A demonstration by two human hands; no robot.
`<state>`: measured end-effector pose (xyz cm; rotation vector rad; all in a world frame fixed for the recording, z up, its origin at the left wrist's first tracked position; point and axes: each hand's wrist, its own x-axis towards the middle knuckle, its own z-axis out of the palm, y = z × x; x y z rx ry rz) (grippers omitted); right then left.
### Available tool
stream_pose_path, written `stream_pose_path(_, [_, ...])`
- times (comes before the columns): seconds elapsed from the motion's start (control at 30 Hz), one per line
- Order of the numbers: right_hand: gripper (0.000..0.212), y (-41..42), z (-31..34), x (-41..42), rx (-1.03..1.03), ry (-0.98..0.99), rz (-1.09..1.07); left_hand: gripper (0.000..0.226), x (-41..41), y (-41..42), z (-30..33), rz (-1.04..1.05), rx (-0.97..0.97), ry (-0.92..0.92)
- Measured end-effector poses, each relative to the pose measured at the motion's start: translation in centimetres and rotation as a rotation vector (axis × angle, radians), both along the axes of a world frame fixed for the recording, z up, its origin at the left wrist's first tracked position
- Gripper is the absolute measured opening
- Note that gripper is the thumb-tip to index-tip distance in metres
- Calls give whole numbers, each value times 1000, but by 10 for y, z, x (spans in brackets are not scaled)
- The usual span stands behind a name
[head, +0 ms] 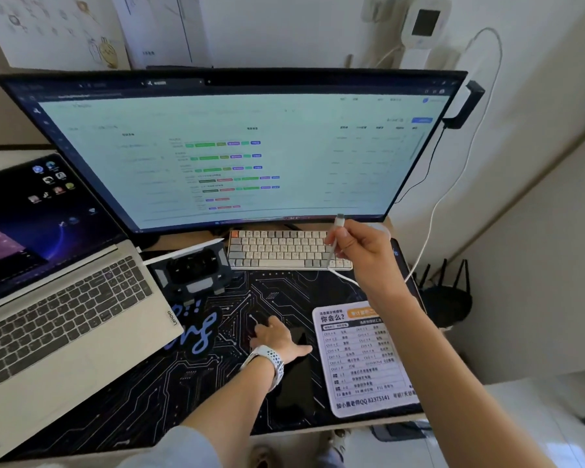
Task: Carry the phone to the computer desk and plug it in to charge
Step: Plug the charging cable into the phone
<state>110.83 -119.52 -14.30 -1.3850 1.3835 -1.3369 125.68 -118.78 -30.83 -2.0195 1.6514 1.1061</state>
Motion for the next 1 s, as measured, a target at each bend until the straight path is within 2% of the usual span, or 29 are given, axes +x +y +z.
stream_pose_path(0.13, [28,1,-1,-2,17,20,-3,117,-12,8,-6,-10,-35,-54])
stream_pose_path(0.23, [28,2,0,-4,26,22,0,119,-15,12,-12,-38,-60,-100])
stream_pose_path(0.43, [28,1,-5,-3,42,34,3,103,-25,24,-17,-68,-119,-172])
stream_pose_path(0.63, [28,2,-6,1,47,47,-7,94,-14,20,-20,-89,-104,-106])
stream_pose_path(0.8, [31,1,-3,1,39,43,-2,100,3,-9,-4,131,14,158])
stream_pose_path(1.0, [31,-9,15,6,16,14,-43,54,16,-57,86,486,63,789])
